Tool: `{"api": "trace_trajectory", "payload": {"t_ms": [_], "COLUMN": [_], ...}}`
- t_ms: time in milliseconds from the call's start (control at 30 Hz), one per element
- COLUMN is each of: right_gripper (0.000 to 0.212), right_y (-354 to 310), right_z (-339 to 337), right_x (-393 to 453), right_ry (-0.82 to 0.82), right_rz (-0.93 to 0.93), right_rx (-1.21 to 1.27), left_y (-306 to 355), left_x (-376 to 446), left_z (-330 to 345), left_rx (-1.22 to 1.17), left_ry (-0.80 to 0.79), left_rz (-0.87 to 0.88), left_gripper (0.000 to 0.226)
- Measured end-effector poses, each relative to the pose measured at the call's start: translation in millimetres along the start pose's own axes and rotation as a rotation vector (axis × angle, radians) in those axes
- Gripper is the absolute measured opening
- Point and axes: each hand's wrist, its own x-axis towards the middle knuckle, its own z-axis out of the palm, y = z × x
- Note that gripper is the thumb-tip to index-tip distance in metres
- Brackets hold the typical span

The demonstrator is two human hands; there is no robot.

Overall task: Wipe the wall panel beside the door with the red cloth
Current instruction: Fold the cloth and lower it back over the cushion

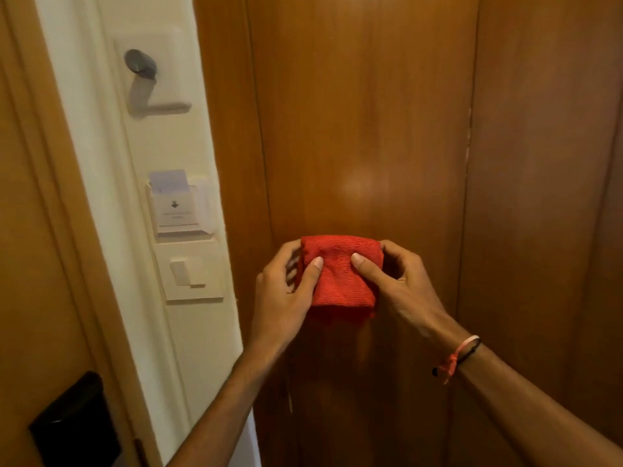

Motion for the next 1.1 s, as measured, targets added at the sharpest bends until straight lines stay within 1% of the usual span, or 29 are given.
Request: {"api": "trace_trajectory", "payload": {"t_ms": [100,200,333,467,533,600,667,733,833,900,967,1033,1100], "right_gripper": [0.029,0.029,0.024,0.04,0.042,0.043,0.044,0.044,0.039,0.036,0.036,0.035,0.031], "right_y": [22,48,95,176,213,255,294,331,384,411,432,452,460], "right_z": [-37,-74,-114,-149,-162,-177,-189,-196,-198,-199,-201,-202,-203], "right_x": [-20,-43,-80,-145,-185,-230,-274,-322,-390,-430,-461,-488,-503], "right_ry": [-0.012,-0.06,-0.135,-0.197,-0.226,-0.249,-0.25,-0.219,-0.138,-0.055,0.01,0.038,0.078], "right_rz": [0.158,0.328,0.548,0.915,1.104,1.262,1.381,1.501,1.609,1.666,1.702,1.714,1.709], "right_rx": [0.032,-0.003,-0.083,-0.108,-0.091,-0.086,-0.087,-0.058,-0.076,-0.091,-0.087,-0.078,-0.058], "left_y": [-7,-21,-50,-90,-110,-134,-156,-174,-196,-208,-215,-222,-226], "left_x": [-23,-54,-111,-203,-250,-302,-352,-406,-473,-511,-538,-567,-586], "left_z": [43,82,134,190,211,235,257,280,312,329,338,343,343], "left_rx": [-0.052,-0.073,0.009,0.022,0.02,0.001,0.005,0.029,-0.028,-0.068,-0.07,-0.03,0.031], "left_ry": [-0.087,-0.167,-0.26,-0.378,-0.466,-0.524,-0.518,-0.497,-0.464,-0.469,-0.518,-0.608,-0.676], "left_rz": [-0.089,-0.225,-0.441,-0.736,-0.91,-1.088,-1.199,-1.314,-1.496,-1.567,-1.561,-1.53,-1.508], "left_gripper": [0.035,0.03,0.025,0.019,0.021,0.017,0.013,0.018,0.017,0.024,0.031,0.034,0.047]}}
